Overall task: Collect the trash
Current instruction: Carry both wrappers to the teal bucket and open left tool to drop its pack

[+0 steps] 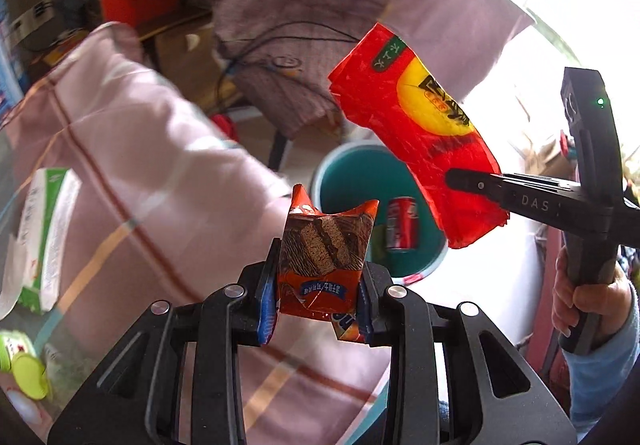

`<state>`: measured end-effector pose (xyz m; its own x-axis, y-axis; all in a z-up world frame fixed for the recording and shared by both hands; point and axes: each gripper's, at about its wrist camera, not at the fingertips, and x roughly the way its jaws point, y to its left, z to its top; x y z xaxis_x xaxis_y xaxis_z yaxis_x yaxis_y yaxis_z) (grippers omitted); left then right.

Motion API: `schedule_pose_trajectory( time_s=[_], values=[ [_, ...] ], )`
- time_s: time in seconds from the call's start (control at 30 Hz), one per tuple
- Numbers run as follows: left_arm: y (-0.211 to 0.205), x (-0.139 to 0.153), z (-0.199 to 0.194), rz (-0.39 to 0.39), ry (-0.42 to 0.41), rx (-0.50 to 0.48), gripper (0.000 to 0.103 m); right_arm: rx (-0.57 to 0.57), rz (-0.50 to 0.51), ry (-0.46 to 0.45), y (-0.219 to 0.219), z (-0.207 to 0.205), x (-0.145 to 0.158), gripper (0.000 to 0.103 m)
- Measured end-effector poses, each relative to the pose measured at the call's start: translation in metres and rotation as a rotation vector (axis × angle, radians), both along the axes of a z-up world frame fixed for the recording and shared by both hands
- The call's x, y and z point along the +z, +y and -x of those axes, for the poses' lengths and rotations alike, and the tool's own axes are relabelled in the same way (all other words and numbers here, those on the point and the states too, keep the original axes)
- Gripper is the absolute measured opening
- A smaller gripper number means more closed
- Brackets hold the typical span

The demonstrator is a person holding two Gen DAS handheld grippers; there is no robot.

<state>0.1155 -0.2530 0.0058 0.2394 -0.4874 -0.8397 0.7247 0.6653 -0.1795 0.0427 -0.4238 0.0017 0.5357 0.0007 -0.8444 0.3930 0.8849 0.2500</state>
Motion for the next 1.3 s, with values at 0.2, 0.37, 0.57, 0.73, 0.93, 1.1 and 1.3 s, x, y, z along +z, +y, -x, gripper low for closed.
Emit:
schedule_pose_trajectory(
  time_s=[0.2,0.37,0.57,0.73,0.93,1.1,1.3],
  values=[
    [-0.058,-0.025,0.003,-0.038,0.047,-0.057,0.033,-0.047,-0.043,0.048,-0.039,0.014,-0.027,0.006],
    [-0.089,-0.047,-0.001,-0.061,0.088,-0.08,0.033,-0.064,-0.06,0.084,-0.056,0.02,-0.041,0.006],
    [-0.11,-0.065,-0.003,-0.075,0.13,-0.094,0.041,-0.07,-0.082,0.113,-0.069,0.022,-0.052,0.006],
    [-0.122,-0.068,-0.003,-0.08,0.106,-0.087,0.082,-0.078,-0.086,0.117,-0.077,0.022,-0.052,0.006],
    [-0.122,-0.074,-0.006,-0.108,0.116,-0.072,0.095,-0.081,-0.088,0.13,-0.08,0.021,-0.055,0.006],
    [-0.116,-0.077,-0.005,-0.125,0.127,-0.07,0.096,-0.073,-0.085,0.135,-0.08,0.016,-0.056,0.006],
    [-0.102,-0.072,-0.001,-0.138,0.099,-0.062,0.096,-0.058,-0.091,0.147,-0.075,0.007,-0.059,0.009]
  ],
)
